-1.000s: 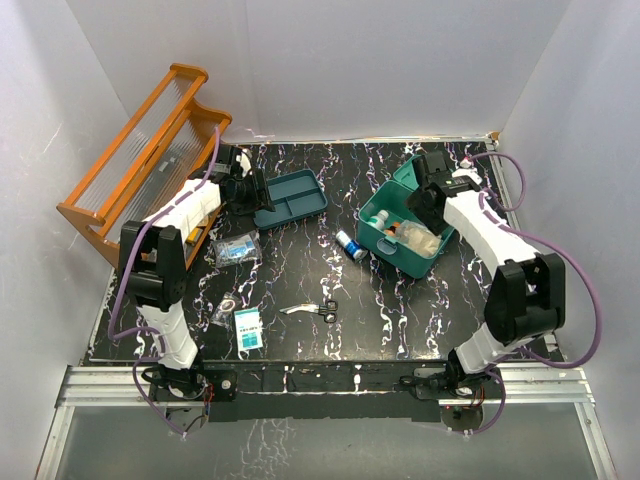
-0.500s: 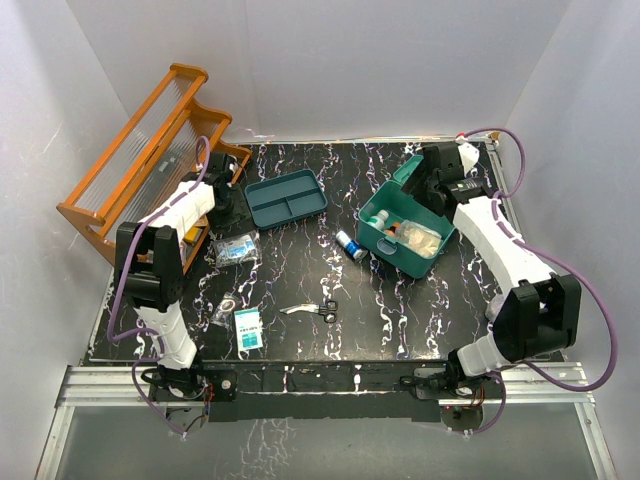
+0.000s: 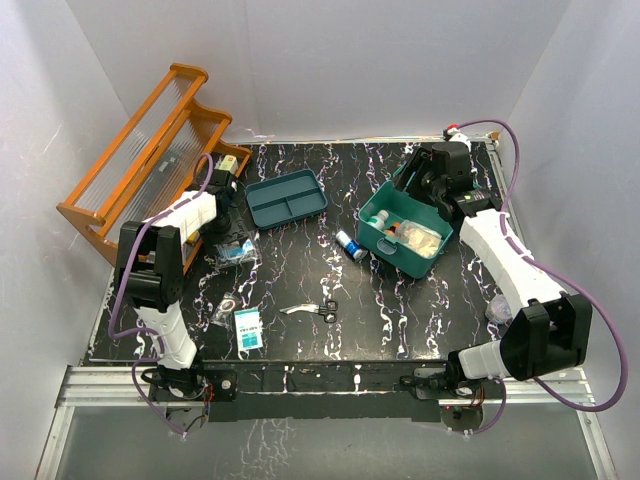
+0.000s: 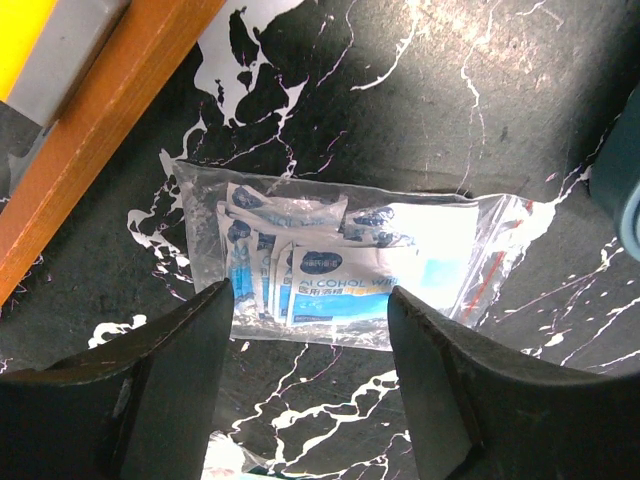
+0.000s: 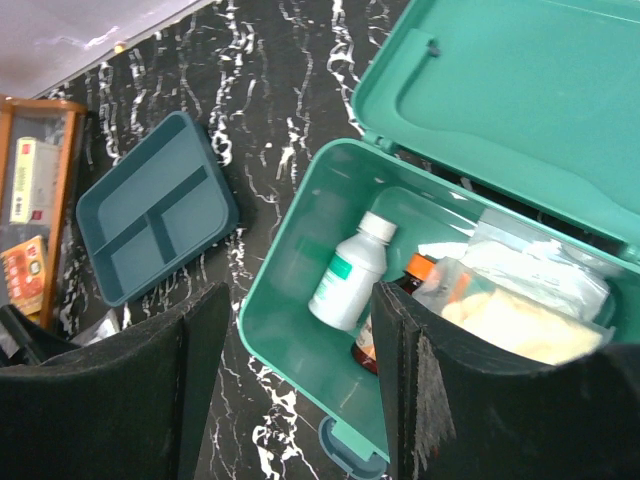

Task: Organize the medicine kit

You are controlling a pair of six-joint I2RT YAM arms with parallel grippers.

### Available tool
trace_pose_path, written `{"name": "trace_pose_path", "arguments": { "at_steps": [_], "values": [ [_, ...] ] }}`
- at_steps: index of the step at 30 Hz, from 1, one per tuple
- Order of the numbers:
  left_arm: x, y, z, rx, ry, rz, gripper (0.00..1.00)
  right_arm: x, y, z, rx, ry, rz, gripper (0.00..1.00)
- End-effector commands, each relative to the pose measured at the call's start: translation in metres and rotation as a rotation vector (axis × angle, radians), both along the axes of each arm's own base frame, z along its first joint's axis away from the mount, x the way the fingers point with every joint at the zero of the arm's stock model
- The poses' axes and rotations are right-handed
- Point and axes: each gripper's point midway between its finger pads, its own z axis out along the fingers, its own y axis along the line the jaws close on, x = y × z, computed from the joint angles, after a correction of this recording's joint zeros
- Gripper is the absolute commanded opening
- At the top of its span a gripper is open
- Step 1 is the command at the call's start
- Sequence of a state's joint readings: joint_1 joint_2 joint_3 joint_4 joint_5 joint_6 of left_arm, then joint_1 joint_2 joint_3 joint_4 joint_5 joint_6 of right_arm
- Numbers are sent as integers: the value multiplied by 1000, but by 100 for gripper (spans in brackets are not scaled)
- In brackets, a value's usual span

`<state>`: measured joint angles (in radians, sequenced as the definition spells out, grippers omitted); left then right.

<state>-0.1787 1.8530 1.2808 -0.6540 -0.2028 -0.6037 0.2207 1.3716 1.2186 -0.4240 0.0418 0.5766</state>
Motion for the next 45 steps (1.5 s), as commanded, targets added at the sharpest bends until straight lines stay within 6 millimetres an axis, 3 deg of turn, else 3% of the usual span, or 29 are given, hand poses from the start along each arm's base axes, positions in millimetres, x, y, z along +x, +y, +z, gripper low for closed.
{"name": "trace_pose_path", "arguments": {
  "at_steps": [1,12,16,20,25,30,36,42,45],
  "values": [
    [10,4,16,13,-64,31,61,3,17,27,55,-105,83,55],
    [-8,-2,-12,-31,-33,-31,40,1,24,23,83,-101,98,52],
    [-8,-2,-11,-28,-47,-62,25,0,31,23,93,-103,112,51],
    [-5,-1,-1,-24,-77,-98,17,-2,39,21,105,-105,127,51],
    [8,-20,21,-115,-147,-152,1,-4,52,18,132,-100,149,51],
    [16,-40,40,-192,-198,-173,0,-4,67,16,179,-98,185,52],
    [18,-79,78,-401,-282,-264,0,-12,117,12,321,-73,436,55],
    [21,-125,122,-635,-392,-379,0,-20,171,11,387,-73,548,74],
    [19,-136,139,-683,-432,-430,0,-21,190,6,401,-66,580,75]
  ]
}}
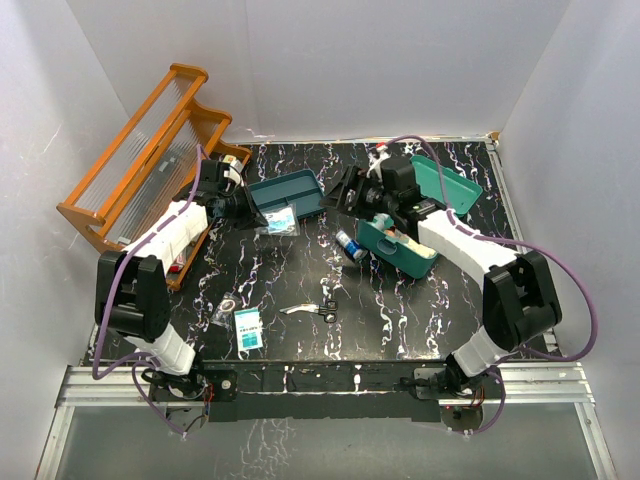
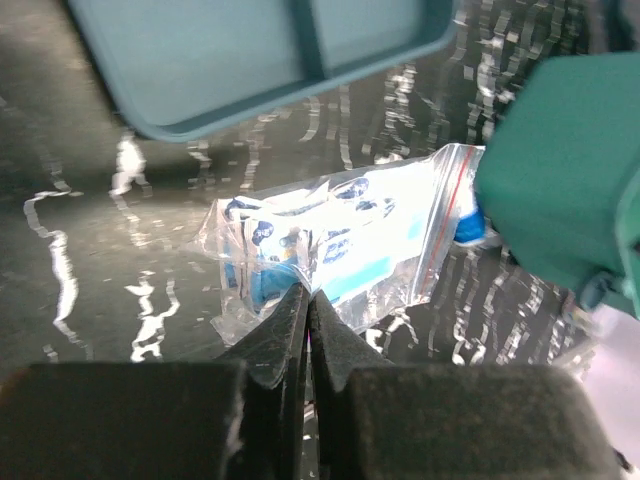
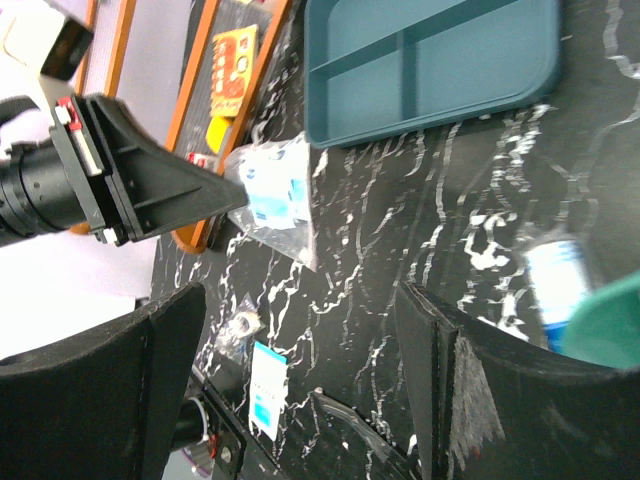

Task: Organize the medicine kit

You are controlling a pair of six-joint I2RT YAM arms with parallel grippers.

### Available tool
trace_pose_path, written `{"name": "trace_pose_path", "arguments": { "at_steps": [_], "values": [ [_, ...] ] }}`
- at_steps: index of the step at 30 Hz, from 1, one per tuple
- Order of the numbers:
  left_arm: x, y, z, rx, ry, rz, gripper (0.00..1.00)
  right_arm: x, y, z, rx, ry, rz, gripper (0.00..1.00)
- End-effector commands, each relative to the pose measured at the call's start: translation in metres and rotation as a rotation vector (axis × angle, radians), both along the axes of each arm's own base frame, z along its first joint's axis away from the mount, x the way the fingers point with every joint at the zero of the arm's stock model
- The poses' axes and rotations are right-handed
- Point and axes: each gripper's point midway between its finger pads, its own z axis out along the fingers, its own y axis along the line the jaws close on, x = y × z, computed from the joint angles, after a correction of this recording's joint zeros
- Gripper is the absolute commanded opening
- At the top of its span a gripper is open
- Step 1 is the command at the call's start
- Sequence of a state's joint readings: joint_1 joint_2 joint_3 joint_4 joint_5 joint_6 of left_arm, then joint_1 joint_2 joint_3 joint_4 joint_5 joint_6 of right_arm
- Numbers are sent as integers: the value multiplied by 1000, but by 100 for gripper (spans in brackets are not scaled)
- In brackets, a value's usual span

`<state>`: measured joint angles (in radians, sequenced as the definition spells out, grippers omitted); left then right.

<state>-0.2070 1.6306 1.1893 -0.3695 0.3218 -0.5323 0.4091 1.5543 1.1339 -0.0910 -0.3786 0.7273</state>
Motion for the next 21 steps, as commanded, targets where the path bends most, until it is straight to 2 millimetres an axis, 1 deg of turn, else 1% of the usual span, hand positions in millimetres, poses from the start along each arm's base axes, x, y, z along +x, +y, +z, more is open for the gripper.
{"name": "trace_pose_path", "arguments": {
  "at_steps": [1,4,8,11,14,17,21],
  "values": [
    [-1,-36,61,-184,-137,-133,0,4,37,40,99,-122,81,75],
    [-6,-46,75,-250,-174,-191,0,2,50,38,101,-115,134,74],
    [-11,-55,85,-314,-194,-237,0,-5,66,33,134,-99,186,71],
    [-12,-57,92,-327,-205,-246,0,1,69,30,137,-92,169,69],
    [-12,-58,94,-334,-211,-254,0,3,73,30,149,-99,176,67],
    [-14,-59,93,-343,-198,-258,0,2,79,30,166,-105,200,61],
    [-17,-60,93,-354,-194,-260,0,2,83,32,207,-108,204,50]
  ]
}}
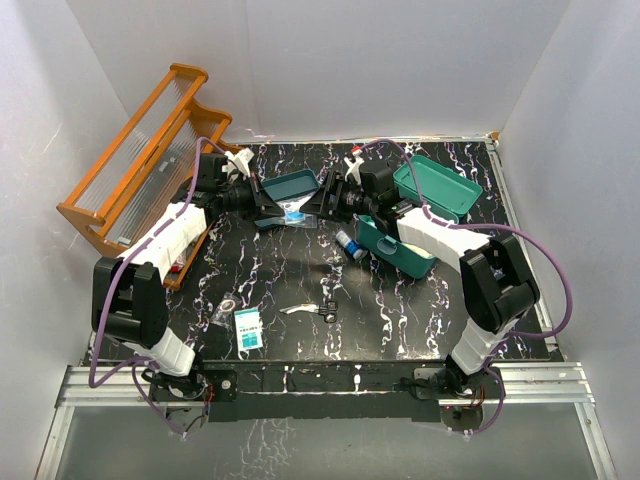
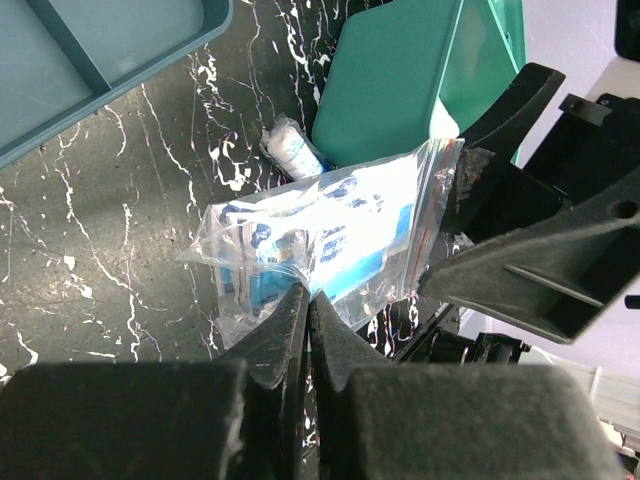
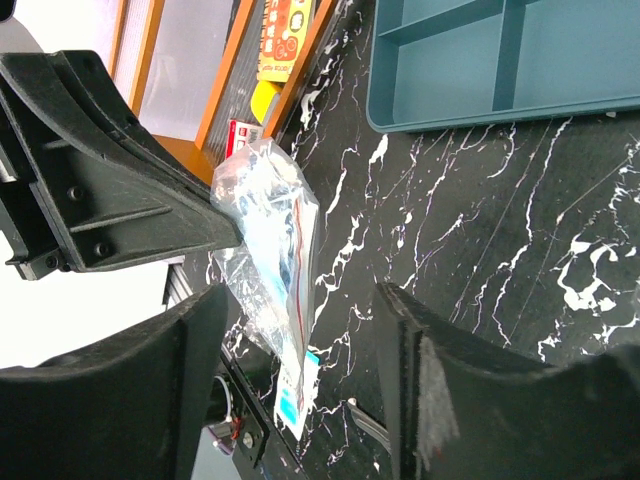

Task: Organize the medicine kit

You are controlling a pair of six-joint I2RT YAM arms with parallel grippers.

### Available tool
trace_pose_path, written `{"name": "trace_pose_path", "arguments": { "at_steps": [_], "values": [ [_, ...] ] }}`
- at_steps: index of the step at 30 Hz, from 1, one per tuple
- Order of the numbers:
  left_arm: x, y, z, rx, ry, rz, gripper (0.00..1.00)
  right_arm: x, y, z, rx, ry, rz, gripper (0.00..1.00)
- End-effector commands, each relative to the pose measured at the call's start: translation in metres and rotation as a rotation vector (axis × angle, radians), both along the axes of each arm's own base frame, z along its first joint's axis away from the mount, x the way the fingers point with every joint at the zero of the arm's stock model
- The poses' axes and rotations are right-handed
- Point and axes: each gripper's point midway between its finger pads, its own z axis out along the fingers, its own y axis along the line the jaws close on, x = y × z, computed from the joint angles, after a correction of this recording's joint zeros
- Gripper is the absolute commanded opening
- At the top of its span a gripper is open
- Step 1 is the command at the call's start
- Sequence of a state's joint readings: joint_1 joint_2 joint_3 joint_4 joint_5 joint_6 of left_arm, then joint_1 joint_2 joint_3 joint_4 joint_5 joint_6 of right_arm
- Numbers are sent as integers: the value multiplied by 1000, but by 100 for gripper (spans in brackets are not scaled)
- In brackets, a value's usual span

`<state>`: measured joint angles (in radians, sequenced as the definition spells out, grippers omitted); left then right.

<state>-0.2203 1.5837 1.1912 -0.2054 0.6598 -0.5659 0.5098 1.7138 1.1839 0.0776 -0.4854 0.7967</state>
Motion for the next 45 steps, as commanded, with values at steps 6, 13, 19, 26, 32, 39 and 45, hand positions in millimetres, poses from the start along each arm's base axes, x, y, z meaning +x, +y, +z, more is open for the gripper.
{"name": "trace_pose_path", "arguments": {
  "at_steps": [6,13,19,26,32,39,45],
  "values": [
    [-10,-3,30,-28,-64,-38,0,6,22,49,185,-85,48,27],
    [-9,3,27,6,-59,-2,7,5,19,51,201,-91,34,6],
    [-8,22,2,133,-23,63,41,6,7,67,201,-128,-2,0],
    [-9,34,-18,228,3,61,51,13,-29,80,171,-150,-75,0],
    [-5,34,-18,235,-13,54,56,16,-72,89,73,-184,-188,0],
    [-5,33,-26,240,-3,49,56,9,-155,96,-16,-169,-377,0],
    [-5,30,-35,215,20,49,56,-14,-229,89,-163,-97,-625,0]
  ]
}}
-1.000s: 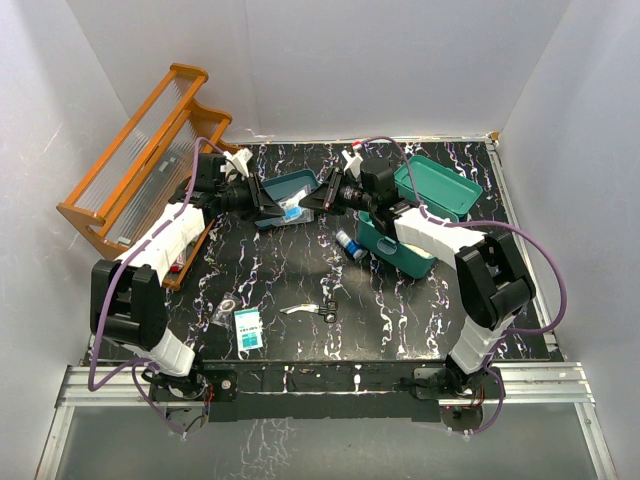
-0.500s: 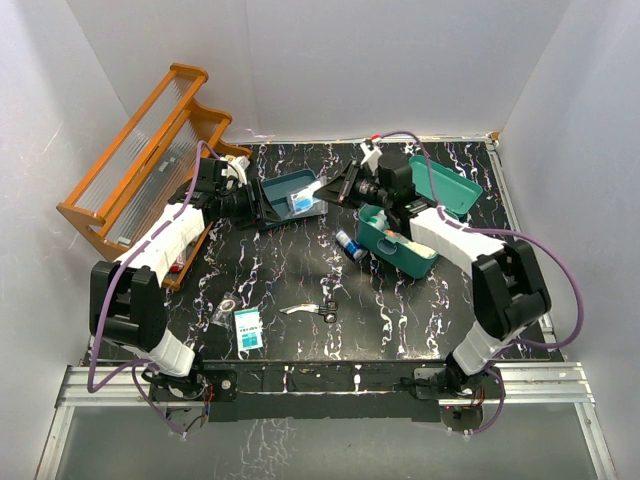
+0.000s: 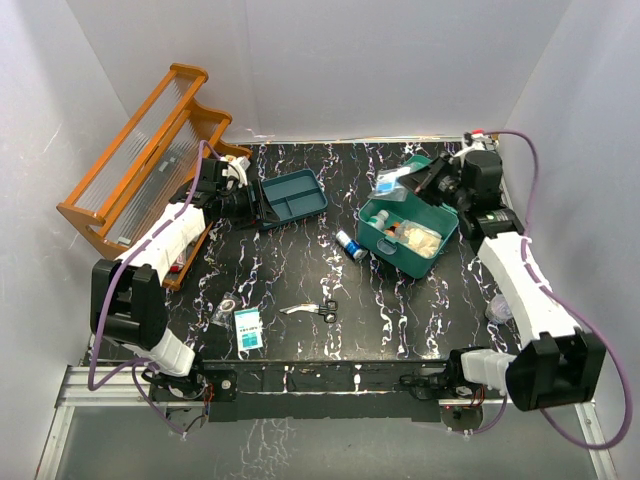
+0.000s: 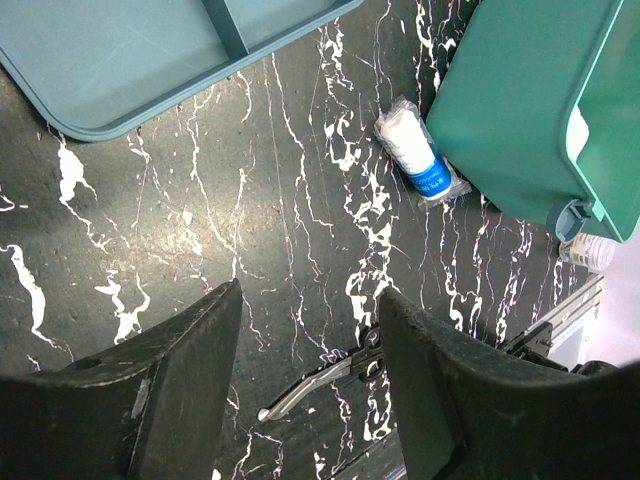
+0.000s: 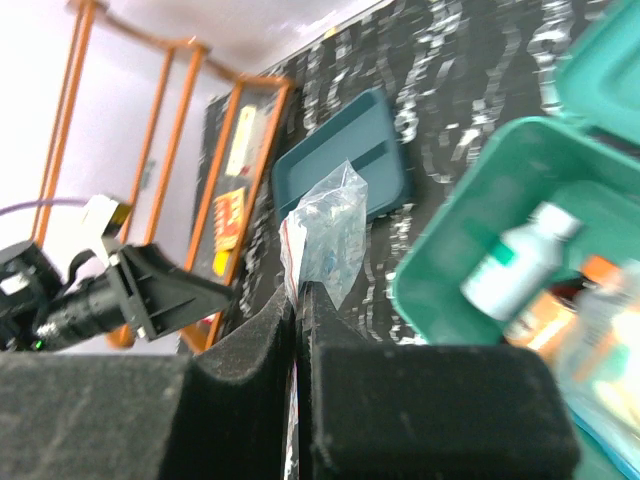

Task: Organize the medicine kit

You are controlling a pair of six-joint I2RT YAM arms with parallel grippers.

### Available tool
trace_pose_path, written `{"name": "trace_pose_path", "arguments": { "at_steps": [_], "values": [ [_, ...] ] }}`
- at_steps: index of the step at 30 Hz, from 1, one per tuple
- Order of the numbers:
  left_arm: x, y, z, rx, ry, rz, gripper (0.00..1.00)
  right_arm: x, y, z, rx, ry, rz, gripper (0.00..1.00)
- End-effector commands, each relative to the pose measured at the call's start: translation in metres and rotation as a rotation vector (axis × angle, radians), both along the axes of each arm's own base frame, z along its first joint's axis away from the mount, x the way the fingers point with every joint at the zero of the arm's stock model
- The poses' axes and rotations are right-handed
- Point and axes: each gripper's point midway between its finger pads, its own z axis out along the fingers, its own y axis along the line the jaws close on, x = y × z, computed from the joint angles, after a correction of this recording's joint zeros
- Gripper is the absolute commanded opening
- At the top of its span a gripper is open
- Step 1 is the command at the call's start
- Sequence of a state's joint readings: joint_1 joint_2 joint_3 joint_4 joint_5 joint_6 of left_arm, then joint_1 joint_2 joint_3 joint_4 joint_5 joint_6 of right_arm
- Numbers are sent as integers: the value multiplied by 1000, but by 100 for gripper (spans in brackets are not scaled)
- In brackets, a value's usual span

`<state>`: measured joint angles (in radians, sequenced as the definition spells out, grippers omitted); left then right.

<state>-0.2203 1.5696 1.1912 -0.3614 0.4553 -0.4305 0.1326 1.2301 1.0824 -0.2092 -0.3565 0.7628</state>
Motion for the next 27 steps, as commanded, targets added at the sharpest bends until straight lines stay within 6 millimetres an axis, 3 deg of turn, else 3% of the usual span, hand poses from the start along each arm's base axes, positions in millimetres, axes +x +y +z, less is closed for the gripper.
{"name": "trace_pose_path", "arguments": {
  "at_steps": [1,5,10,16,21,27],
  "values": [
    [1,-6,-2,-27,5,-12,56,-25,-46,-12,-131,78,-192,0],
    [3,-10,-7,-50,25,-12,56,-37,-76,-33,-192,141,-342,0],
    [6,-13,-11,-55,49,-23,55,-28,-77,-31,-325,110,-266,0],
    [10,-14,-16,-50,65,-27,55,-26,-77,-71,-369,286,-208,0],
    [14,-19,-20,-77,89,-28,54,-20,-71,-79,-271,292,-241,0],
    [22,-23,-22,-91,100,-32,53,-24,-89,-100,-332,359,-324,1]
  ]
}}
